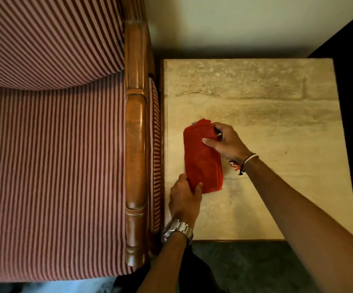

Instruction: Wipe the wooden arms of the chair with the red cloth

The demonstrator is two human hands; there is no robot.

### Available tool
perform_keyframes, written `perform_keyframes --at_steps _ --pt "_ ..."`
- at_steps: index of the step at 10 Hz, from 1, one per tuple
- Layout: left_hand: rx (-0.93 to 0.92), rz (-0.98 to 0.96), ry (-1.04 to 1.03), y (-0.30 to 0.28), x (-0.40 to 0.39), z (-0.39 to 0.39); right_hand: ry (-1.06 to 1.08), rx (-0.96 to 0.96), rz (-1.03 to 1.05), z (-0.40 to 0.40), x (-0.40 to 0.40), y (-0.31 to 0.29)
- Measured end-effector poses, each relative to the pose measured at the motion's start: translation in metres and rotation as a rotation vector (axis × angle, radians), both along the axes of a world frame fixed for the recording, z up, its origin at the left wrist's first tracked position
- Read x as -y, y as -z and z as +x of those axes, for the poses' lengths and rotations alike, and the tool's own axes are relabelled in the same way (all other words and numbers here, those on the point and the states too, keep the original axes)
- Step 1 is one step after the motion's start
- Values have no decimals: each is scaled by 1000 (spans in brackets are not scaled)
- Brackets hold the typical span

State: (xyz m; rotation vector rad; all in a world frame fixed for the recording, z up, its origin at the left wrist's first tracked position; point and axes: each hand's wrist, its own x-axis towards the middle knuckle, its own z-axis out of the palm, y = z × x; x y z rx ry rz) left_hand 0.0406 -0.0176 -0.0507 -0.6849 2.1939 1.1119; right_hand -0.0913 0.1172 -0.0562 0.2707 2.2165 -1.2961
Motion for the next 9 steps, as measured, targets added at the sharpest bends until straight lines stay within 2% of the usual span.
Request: perform_keyframes --at_steps 1,2,3,4,7,9 --pt "30 -107 122 19 -5 1 -26 25 107 7 -7 9" --pt "-51 -277 300 27 -6 5 -120 -152 417 31 -10 11" --pt "-272 -416 518 26 -8 3 -191 -366 619 68 0 12" --pt "-315 -384 681 32 -7 -6 -381 -296 668 100 13 22" --pt "-221 -368 814 38 0 -15 -443 -189 651 108 15 31" --pt "-266 -433 895 1 9 -40 -525 -152 615 81 11 -5"
